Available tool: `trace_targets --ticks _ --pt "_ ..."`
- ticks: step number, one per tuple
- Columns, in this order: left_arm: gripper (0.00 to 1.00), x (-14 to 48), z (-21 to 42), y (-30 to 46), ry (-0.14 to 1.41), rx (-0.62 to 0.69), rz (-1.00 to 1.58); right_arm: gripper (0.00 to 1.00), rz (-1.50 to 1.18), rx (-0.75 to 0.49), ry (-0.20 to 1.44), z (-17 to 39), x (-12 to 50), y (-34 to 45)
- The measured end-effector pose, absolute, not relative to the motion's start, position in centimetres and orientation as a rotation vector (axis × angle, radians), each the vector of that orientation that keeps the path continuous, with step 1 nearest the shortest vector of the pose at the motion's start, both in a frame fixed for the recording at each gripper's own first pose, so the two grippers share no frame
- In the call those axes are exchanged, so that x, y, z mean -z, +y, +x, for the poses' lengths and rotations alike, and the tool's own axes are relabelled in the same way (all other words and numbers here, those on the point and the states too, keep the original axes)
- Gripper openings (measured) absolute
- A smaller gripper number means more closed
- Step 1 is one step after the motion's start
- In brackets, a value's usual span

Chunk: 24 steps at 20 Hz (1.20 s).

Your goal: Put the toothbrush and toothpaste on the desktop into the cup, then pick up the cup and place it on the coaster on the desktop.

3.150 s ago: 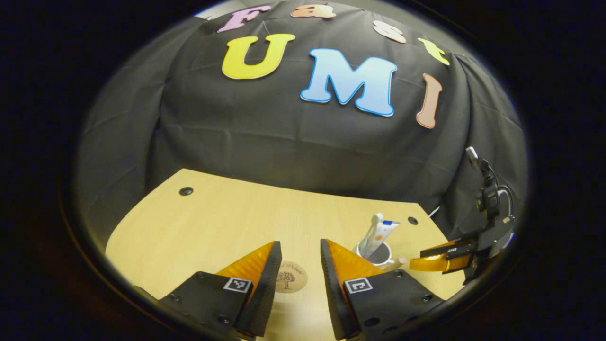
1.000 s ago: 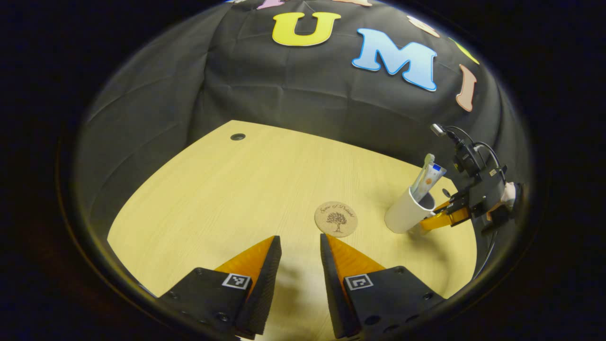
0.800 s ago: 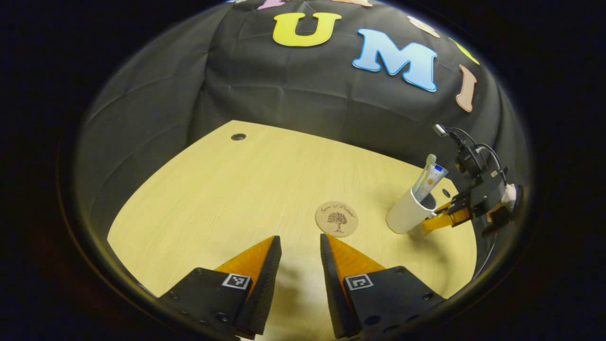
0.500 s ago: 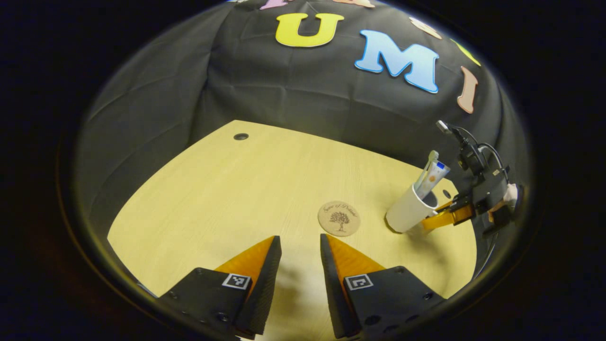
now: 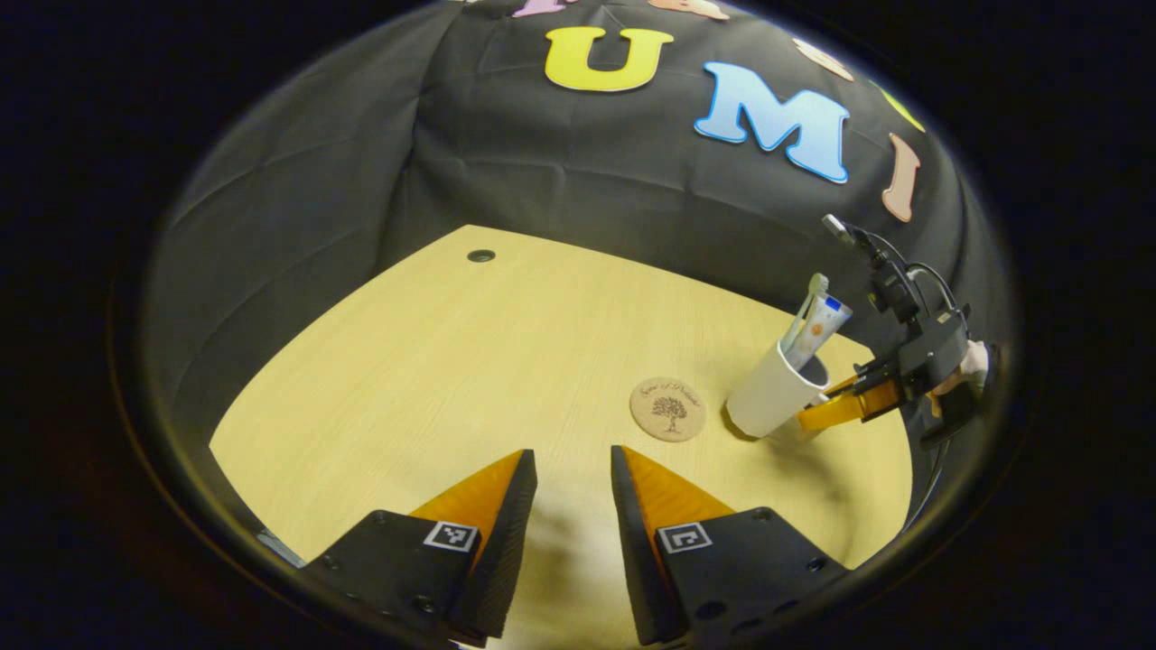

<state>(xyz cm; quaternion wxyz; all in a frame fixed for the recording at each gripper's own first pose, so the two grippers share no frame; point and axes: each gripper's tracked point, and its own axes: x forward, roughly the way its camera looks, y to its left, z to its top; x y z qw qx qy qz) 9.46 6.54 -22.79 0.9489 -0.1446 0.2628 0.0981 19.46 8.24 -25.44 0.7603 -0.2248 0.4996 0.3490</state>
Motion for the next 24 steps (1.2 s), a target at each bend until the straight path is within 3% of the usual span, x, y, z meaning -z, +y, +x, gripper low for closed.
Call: trace_targets --ticks 18,19,22,23,24 --pt "0.58 23.7 6.0 13.0 0.547 -0.265 -0.320 0.17 -0.530 -0.815 1.078 18.5 25.4 17.0" --pt "0.61 23.9 5.9 13.3 0.546 -0.267 -0.322 0.17 -0.536 -0.817 1.078 18.4 25.5 17.3" --pt "0.58 24.0 5.6 14.0 0.547 -0.268 -0.330 0.17 -0.548 -0.808 1.081 18.1 25.7 18.1" --pt "0.50 24.1 5.6 14.2 0.547 -0.269 -0.332 0.17 -0.550 -0.805 1.082 18.2 25.9 18.6" --pt "0.65 24.3 5.5 14.4 0.547 -0.269 -0.335 0.17 -0.555 -0.800 1.083 18.3 26.0 18.9"
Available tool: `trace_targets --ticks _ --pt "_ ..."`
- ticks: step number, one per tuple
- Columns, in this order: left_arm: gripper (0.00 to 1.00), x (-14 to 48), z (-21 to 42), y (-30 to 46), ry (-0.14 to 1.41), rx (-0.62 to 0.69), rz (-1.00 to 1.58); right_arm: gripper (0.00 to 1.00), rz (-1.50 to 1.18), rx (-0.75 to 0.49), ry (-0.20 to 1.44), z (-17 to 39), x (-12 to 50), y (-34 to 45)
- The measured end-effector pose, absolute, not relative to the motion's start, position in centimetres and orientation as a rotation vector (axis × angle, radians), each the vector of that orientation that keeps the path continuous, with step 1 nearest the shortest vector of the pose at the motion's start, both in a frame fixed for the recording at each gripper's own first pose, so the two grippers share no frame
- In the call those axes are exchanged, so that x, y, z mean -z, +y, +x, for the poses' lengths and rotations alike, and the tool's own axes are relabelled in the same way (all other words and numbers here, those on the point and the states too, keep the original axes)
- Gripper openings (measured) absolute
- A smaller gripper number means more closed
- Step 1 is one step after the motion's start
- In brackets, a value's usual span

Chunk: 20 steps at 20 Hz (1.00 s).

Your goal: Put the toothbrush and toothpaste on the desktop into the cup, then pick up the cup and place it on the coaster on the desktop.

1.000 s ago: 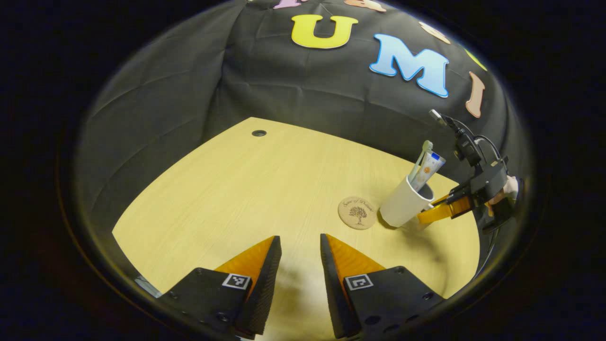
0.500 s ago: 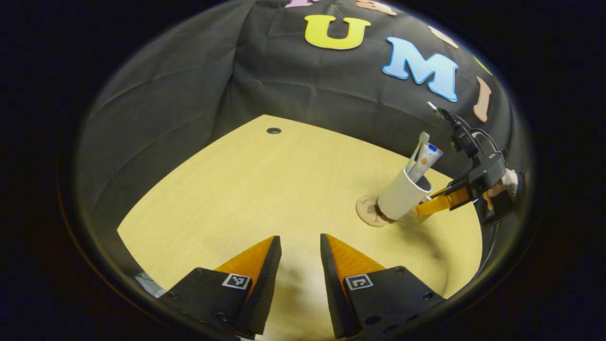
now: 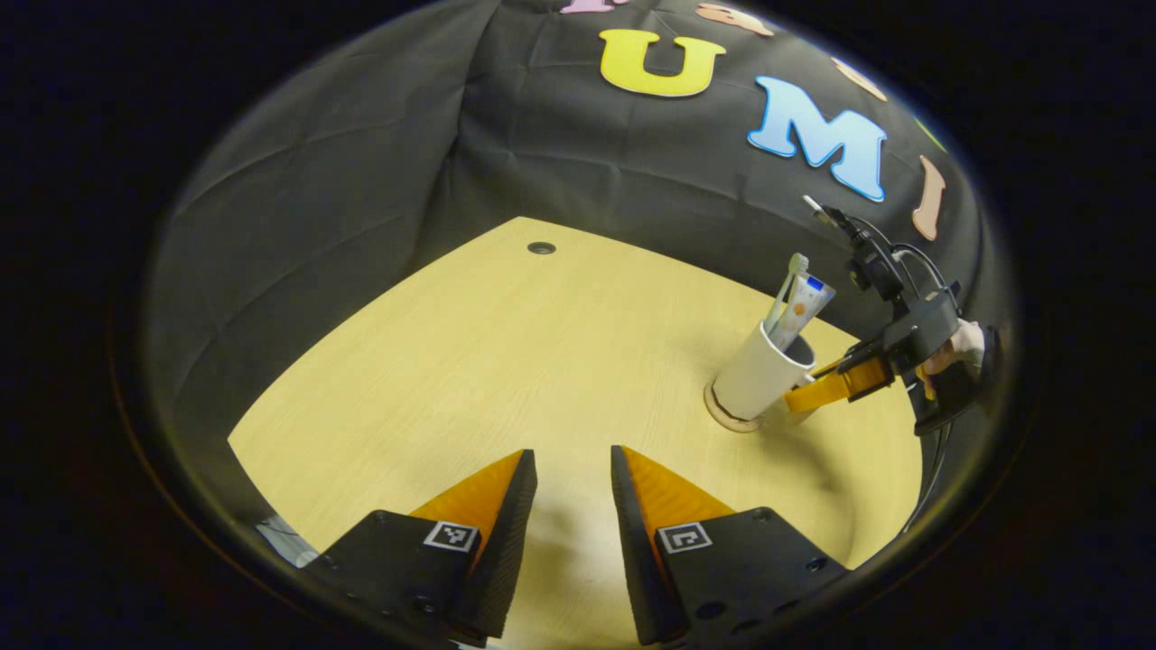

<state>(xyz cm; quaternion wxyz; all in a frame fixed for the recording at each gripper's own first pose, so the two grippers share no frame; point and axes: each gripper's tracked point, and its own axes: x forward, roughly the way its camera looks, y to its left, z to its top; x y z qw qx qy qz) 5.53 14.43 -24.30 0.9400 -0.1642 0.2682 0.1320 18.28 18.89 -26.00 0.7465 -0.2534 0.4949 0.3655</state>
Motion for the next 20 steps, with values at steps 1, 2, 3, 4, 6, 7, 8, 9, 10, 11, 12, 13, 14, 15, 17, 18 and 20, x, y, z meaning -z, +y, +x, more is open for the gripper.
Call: trace_targets --ticks 1,2,3,4,6,7,8,9,10,11,12,13,14,15,17,18,20 --pt "0.65 24.4 5.5 14.6 0.547 -0.270 -0.338 0.17 -0.564 -0.794 1.083 18.3 26.3 19.1" --pt "0.65 24.4 5.4 15.0 0.547 -0.270 -0.338 0.17 -0.574 -0.790 1.078 18.2 26.4 19.4" --pt "0.65 24.5 5.2 15.2 0.547 -0.269 -0.338 0.17 -0.583 -0.783 1.074 18.0 26.4 19.3" --pt "0.65 24.5 5.1 15.4 0.547 -0.269 -0.339 0.17 -0.590 -0.775 1.073 17.8 26.2 19.2" --pt "0.65 24.6 5.3 15.7 0.545 -0.267 -0.342 0.17 -0.605 -0.759 1.064 17.9 26.2 19.3" --pt "0.65 24.7 5.5 15.7 0.545 -0.264 -0.343 0.19 -0.601 -0.752 1.065 17.6 26.1 19.1" --pt "0.65 24.6 5.4 15.7 0.544 -0.261 -0.342 0.19 -0.590 -0.747 1.067 17.5 26.0 18.8" --pt "0.58 24.6 5.5 15.7 0.544 -0.257 -0.339 0.21 -0.563 -0.746 1.071 17.4 26.0 18.7" --pt "0.58 24.4 5.6 15.6 0.543 -0.252 -0.335 0.23 -0.537 -0.742 1.075 17.1 25.9 18.5" --pt "0.58 24.2 5.9 15.4 0.541 -0.246 -0.329 0.23 -0.517 -0.739 1.067 17.1 26.0 18.6" --pt "0.58 23.8 5.9 15.1 0.537 -0.238 -0.323 0.25 -0.507 -0.735 1.053 17.2 25.8 18.8" --pt "0.58 23.6 6.0 14.7 0.537 -0.230 -0.318 0.25 -0.502 -0.734 1.043 17.0 25.5 18.6" --pt "0.55 23.5 6.0 14.3 0.535 -0.221 -0.314 0.25 -0.494 -0.731 1.036 16.8 24.9 18.6" --pt "0.53 23.4 6.1 14.0 0.534 -0.213 -0.309 0.25 -0.481 -0.728 1.028 16.6 24.3 18.6" --pt "0.51 23.0 6.5 13.2 0.528 -0.194 -0.292 0.25 -0.445 -0.718 1.007 16.2 23.4 18.4" --pt "0.58 22.6 6.7 12.7 0.522 -0.183 -0.283 0.25 -0.421 -0.711 0.997 15.9 22.9 18.1" --pt "0.65 21.8 7.3 11.7 0.512 -0.158 -0.263 0.25 -0.362 -0.696 0.982 15.2 21.9 17.6"
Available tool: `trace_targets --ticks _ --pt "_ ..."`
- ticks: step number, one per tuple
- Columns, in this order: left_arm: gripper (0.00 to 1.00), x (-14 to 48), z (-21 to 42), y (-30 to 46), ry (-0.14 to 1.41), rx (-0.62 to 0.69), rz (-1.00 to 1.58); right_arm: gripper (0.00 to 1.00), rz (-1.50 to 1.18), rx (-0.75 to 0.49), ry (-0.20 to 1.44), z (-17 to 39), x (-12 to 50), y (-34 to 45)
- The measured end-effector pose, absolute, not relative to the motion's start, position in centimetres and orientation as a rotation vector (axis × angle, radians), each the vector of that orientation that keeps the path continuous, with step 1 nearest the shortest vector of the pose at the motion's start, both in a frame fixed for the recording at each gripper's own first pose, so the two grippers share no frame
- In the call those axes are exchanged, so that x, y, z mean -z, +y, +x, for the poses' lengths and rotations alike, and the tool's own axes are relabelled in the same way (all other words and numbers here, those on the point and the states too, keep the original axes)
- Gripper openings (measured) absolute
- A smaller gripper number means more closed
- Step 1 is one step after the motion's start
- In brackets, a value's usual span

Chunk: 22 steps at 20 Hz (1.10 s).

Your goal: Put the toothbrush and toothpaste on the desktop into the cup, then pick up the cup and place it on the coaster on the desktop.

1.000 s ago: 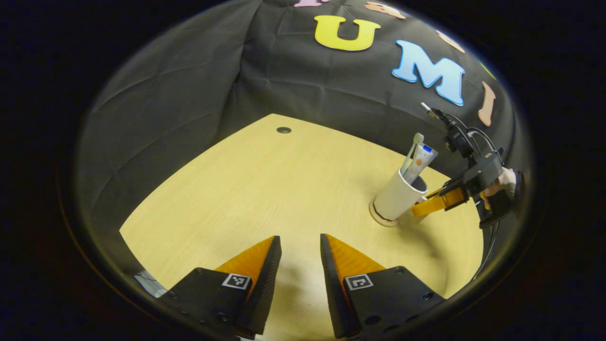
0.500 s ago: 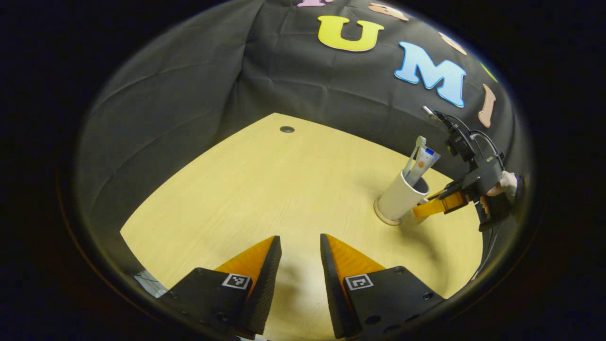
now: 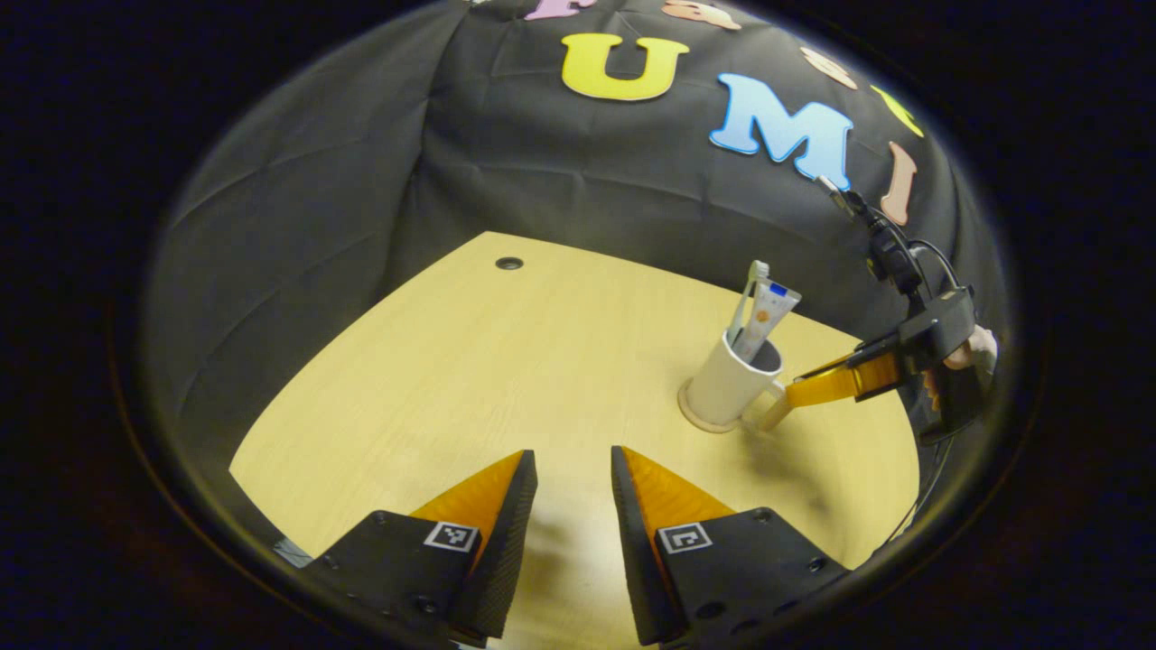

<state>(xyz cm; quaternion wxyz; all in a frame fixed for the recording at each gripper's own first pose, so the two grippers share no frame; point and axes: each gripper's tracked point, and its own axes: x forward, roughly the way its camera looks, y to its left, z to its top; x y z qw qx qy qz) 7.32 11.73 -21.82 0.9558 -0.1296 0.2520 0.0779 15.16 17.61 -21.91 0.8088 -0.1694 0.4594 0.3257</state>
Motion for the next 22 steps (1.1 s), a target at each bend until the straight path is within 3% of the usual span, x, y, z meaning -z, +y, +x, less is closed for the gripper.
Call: trace_targets --ticks 2,3,4,5,6,8,9,10,11,20,22 --pt "0.65 21.0 8.0 10.6 0.501 -0.128 -0.240 0.23 -0.318 -0.669 0.962 14.5 21.1 16.6" --pt "0.58 20.4 8.4 10.1 0.494 -0.111 -0.229 0.23 -0.303 -0.655 0.947 14.2 20.7 16.0" --pt "0.65 19.7 8.8 9.6 0.485 -0.095 -0.216 0.23 -0.290 -0.641 0.930 14.0 20.2 15.4" --pt "0.65 19.1 9.2 9.2 0.473 -0.080 -0.206 0.23 -0.277 -0.629 0.913 13.8 19.6 14.7" --pt "0.58 18.4 9.7 8.7 0.459 -0.065 -0.196 0.23 -0.263 -0.615 0.896 13.5 19.1 14.2" --pt "0.58 16.7 10.4 7.5 0.430 -0.035 -0.167 0.23 -0.237 -0.582 0.851 13.2 17.6 12.9" --pt "0.65 15.9 10.7 6.8 0.415 -0.019 -0.151 0.23 -0.224 -0.563 0.821 13.1 16.7 12.3" --pt "0.65 15.1 11.1 6.0 0.401 -0.002 -0.138 0.23 -0.213 -0.545 0.792 13.0 15.9 11.7" --pt "0.58 14.3 11.4 5.3 0.387 0.015 -0.129 0.23 -0.204 -0.527 0.762 12.8 14.9 11.2" --pt "0.58 4.5 12.0 -0.6 0.196 0.108 -0.040 0.19 -0.158 -0.351 0.420 11.5 5.9 7.7" --pt "0.58 1.6 11.9 -1.6 0.129 0.119 -0.034 0.23 -0.131 -0.324 0.351 10.8 3.7 7.2"
